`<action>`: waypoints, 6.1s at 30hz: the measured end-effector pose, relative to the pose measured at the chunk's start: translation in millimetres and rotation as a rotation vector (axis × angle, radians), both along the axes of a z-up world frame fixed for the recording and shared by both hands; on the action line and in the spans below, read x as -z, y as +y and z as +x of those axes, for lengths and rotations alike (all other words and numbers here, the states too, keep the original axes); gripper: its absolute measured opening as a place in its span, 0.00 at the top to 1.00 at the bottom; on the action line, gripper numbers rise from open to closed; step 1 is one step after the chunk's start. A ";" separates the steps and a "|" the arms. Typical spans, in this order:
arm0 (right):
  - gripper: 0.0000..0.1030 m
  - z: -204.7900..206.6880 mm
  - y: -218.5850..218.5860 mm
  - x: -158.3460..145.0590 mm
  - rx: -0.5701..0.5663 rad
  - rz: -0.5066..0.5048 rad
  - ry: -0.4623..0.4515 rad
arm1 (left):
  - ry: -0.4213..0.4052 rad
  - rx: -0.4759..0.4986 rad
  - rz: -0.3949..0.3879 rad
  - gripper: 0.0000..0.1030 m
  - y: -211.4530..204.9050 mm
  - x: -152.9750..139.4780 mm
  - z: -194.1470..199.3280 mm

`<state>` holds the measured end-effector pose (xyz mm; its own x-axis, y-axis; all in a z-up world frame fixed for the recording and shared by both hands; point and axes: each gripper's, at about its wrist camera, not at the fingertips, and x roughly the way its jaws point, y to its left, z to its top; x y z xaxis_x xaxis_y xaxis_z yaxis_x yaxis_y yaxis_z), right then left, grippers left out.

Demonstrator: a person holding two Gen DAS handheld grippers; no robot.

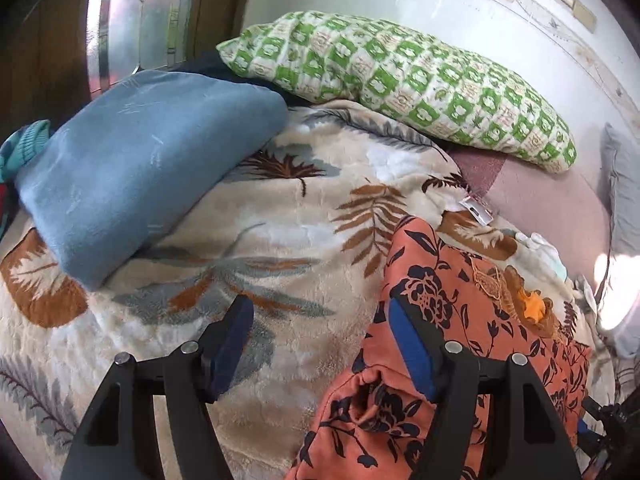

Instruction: Fold small clothes

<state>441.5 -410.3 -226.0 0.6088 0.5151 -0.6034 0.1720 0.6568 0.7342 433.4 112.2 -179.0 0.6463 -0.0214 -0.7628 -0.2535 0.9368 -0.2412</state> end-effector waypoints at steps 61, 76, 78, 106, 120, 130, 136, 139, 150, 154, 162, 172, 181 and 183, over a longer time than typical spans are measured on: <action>0.88 -6.1 62.7 -28.1 -0.177 -0.439 -0.018 | 0.221 0.184 0.321 0.00 -102.8 42.0 6.0; 0.16 -259.4 61.5 -163.2 0.055 -0.566 -0.542 | -0.160 0.438 0.456 0.00 -132.1 -72.2 -227.1; 0.08 -301.1 53.8 -168.3 0.112 -0.572 -0.573 | -0.181 0.455 0.496 0.00 -131.8 -81.3 -252.1; 0.28 -378.7 -9.2 -41.1 0.033 -0.153 -0.049 | -0.002 0.234 0.404 0.00 26.1 -90.9 -324.2; 0.28 -364.6 -0.7 -24.5 0.036 -0.137 -0.038 | 0.192 0.259 0.126 0.00 51.0 -18.0 -293.4; 0.28 -358.5 8.6 -17.6 0.034 -0.146 -0.014 | 0.291 0.306 -0.098 0.51 30.2 19.3 -245.9; 0.28 -359.3 3.9 -21.1 0.044 -0.145 -0.029 | 0.311 0.329 -0.179 0.51 29.3 29.6 -244.3; 0.28 -358.2 1.8 -17.7 0.047 -0.140 -0.019 | 0.327 0.361 -0.206 0.51 26.3 30.3 -246.8; 0.28 -342.4 -11.8 -3.7 0.063 -0.072 0.012 | 0.318 0.406 -0.166 0.84 15.2 30.7 -243.4; 0.28 -326.3 -2.7 4.2 0.006 -0.128 0.069 | 0.318 0.403 -0.181 0.78 17.7 35.8 -242.3; 0.90 -315.2 32.8 14.8 -0.081 -0.368 0.190 | 0.311 0.415 -0.154 0.91 15.7 35.3 -243.6; 0.92 -336.9 7.4 -31.5 -0.050 -0.071 0.044 | 0.183 0.464 -0.281 0.93 32.9 -21.5 -248.5; 0.92 -326.6 -11.7 -72.5 -0.029 0.139 -0.094 | 0.095 0.474 -0.382 0.93 41.7 -80.3 -219.5; 0.92 -316.2 -15.4 -80.2 -0.029 0.160 -0.114 | 0.088 0.468 -0.393 0.93 42.6 -89.1 -204.5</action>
<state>125.3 -425.7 -145.8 0.6522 0.6168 -0.4405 0.0648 0.5337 0.8432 228.9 154.8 -89.9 0.4356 -0.5779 -0.6901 0.1280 0.7986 -0.5880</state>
